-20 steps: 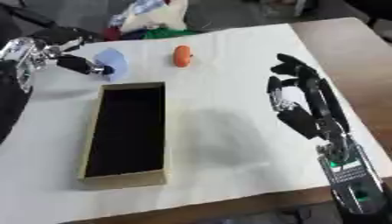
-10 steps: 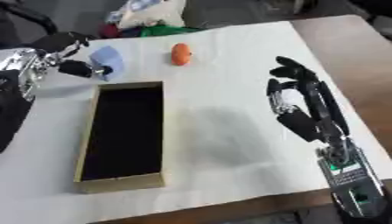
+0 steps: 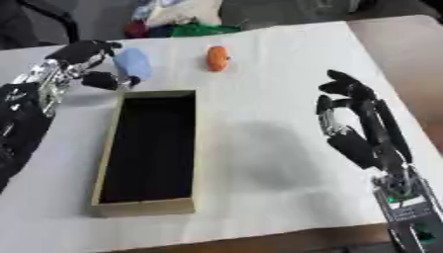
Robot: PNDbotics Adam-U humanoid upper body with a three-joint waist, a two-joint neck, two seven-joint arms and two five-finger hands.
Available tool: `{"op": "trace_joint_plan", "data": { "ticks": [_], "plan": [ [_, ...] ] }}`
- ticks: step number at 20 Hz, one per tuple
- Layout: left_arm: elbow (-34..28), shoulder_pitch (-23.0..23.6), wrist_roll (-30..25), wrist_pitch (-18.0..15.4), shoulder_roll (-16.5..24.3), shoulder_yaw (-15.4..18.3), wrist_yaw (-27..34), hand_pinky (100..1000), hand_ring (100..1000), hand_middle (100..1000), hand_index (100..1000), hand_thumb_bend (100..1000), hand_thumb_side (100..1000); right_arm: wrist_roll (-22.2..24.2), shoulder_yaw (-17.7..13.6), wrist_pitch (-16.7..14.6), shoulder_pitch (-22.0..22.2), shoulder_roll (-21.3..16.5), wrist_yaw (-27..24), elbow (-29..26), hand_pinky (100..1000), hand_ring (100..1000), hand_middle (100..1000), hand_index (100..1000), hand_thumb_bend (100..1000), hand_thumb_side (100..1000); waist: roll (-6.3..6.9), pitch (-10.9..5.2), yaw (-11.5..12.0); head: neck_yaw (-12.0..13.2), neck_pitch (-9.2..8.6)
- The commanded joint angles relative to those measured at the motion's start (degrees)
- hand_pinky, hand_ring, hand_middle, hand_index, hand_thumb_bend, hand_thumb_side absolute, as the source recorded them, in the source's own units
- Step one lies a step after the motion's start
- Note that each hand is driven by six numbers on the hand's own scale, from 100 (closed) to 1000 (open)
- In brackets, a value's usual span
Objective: Pick up objects on the table and place them in the box.
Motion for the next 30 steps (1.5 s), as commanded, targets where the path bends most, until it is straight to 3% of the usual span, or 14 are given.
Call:
{"op": "trace_joint_plan", "data": {
  "ticks": [1,7,13,16,21,26,30],
  "plan": [
    [-0.45,-0.8,0.82,-0.56,0.67,0.08,1.3,819,767,767,977,472,826,-0.05,-0.47,-0.21,-0.85,-1.38,-0.65,-0.84,702,814,716,921,100,683,-0.17,-0.79,-0.06,0.24,-1.04],
    [-0.89,-0.53,2.48,-2.93,0.03,-0.46,4.11,800,727,716,925,363,763,0.01,-0.53,-0.25,-0.97,-1.33,-0.72,-0.82,703,815,717,922,100,684,-0.23,-0.65,-0.39,-0.33,-1.46],
    [-1.45,0.08,5.33,-5.71,-0.37,-0.97,7.03,751,635,593,829,187,554,0.05,-0.61,-0.28,-0.95,-1.19,-0.66,-0.74,703,814,716,921,100,685,-0.32,-0.82,-0.51,-0.9,-1.7],
    [-2.17,0.24,7.35,-6.66,-0.13,-1.19,8.51,743,613,565,807,173,508,0.01,-0.7,-0.27,-0.88,-1.2,-0.61,-0.68,704,814,716,921,100,685,-0.37,-1.04,-0.52,-1.06,-1.73],
    [-3.91,0.35,8.63,-7.54,0.59,-1.61,11.07,741,607,556,804,166,506,0.07,-0.75,-0.31,-0.68,-0.97,-0.45,-0.63,704,814,716,921,100,695,-0.49,-1.64,-0.37,-1.21,-1.4],
    [-7.42,0.46,6.99,-8.31,2.28,-2.36,14.95,744,608,556,809,161,501,0.06,-0.88,-0.3,-0.3,-0.96,-0.18,-0.47,705,814,717,921,100,683,-0.69,-2.56,-0.04,-1.35,-1.17],
    [-13.59,1.6,4.22,-10.74,4.61,-5.13,19.24,742,610,558,810,172,485,-0.09,-1.14,-0.27,0.26,-0.95,0.1,-0.4,706,814,717,921,100,681,-0.8,-3.48,0.88,-1.71,-0.47]
  ]
}}
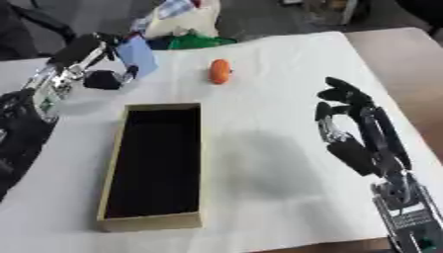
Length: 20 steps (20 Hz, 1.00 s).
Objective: Pick up objects on the table and place them in the box.
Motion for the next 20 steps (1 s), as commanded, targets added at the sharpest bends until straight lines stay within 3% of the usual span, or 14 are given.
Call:
{"op": "trace_joint_plan", "data": {
  "ticks": [1,10,20],
  "plan": [
    [-6.11,-0.03,-2.22,-1.81,3.59,-2.51,3.64,742,613,563,813,186,478,-0.14,-0.71,-0.23,-0.22,-0.94,0.35,-0.48,706,814,717,922,100,681,-0.28,-1.55,0.43,-0.29,0.43],
    [-22.15,5.12,-11.04,-5.63,8.58,-13.34,12.16,751,638,595,828,246,526,0.0,-0.84,-0.41,-0.01,-0.85,0.95,-0.67,708,814,719,923,100,679,-0.28,-2.7,1.59,-1.12,0.78],
    [-25.58,9.51,-17.63,-6.92,8.34,-20.08,14.22,762,666,634,848,255,620,-0.62,-1.45,-0.16,-0.21,-0.72,1.45,-0.9,710,815,721,924,100,679,-0.66,-3.08,1.72,-1.67,0.3]
  ]
}}
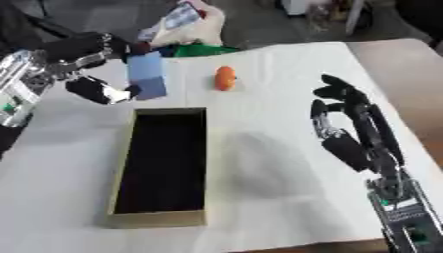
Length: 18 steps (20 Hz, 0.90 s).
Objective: Pick up objects on the table and place them in the box.
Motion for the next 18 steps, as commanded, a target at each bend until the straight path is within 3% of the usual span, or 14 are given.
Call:
{"op": "trace_joint_plan", "data": {
  "ticks": [1,4,8,11,18],
  "plan": [
    [-0.6,-0.57,-1.06,-0.33,0.66,-0.75,-0.65,767,673,645,855,270,625,-0.25,-0.48,-0.03,-0.84,-0.67,0.39,-0.99,710,815,721,924,100,680,-0.18,-1.09,0.02,-0.22,-0.37],
    [0.36,-0.39,0.14,-0.36,-0.52,-0.7,-2.7,789,701,681,881,298,631,-0.2,-0.45,-0.04,-0.9,-0.55,0.35,-0.98,710,815,721,924,100,681,-0.32,-1.02,0.0,-0.3,-0.46],
    [1.72,-0.01,2.46,-0.97,-1.49,-0.66,-6.34,848,773,766,941,456,737,-0.21,-0.51,-0.02,-0.92,-0.53,0.32,-0.92,711,816,721,925,100,682,-0.5,-0.93,-0.13,-0.35,-0.63],
    [2.07,0.51,3.4,-1.87,-1.56,-0.7,-7.99,868,794,791,958,514,822,-0.23,-0.57,0.0,-0.93,-0.56,0.32,-0.88,711,816,721,925,100,683,-0.57,-0.9,-0.09,-0.39,-0.67],
    [-2.2,2.95,4.39,-0.87,1.15,1.26,-4.93,871,790,789,959,471,841,0.09,-0.44,0.1,-1.97,-1.27,0.89,-0.38,715,816,727,927,100,675,-0.81,-1.0,0.57,-0.54,-0.58]
  ]
}}
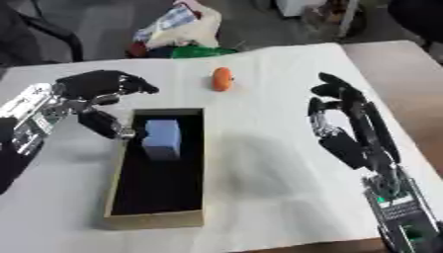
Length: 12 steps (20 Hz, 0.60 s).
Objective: Pick up objects on the table and place them in the box.
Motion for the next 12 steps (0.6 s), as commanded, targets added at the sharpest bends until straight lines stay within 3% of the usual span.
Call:
{"op": "trace_joint_plan", "data": {
  "ticks": [1,12],
  "plan": [
    [-4.08,0.42,0.51,1.28,3.43,2.06,3.05,870,789,788,958,465,839,0.26,-0.31,0.03,-2.08,-1.82,1.13,-0.18,717,816,727,925,100,673,-0.33,-1.04,0.32,-0.1,-0.46],
    [-22.06,10.44,-0.08,8.15,9.79,8.76,21.89,838,742,720,921,287,821,5.74,3.53,-0.63,-16.58,-10.29,6.24,11.13,744,823,761,945,100,626,-0.87,-1.26,3.77,-0.96,0.19]
  ]
}}
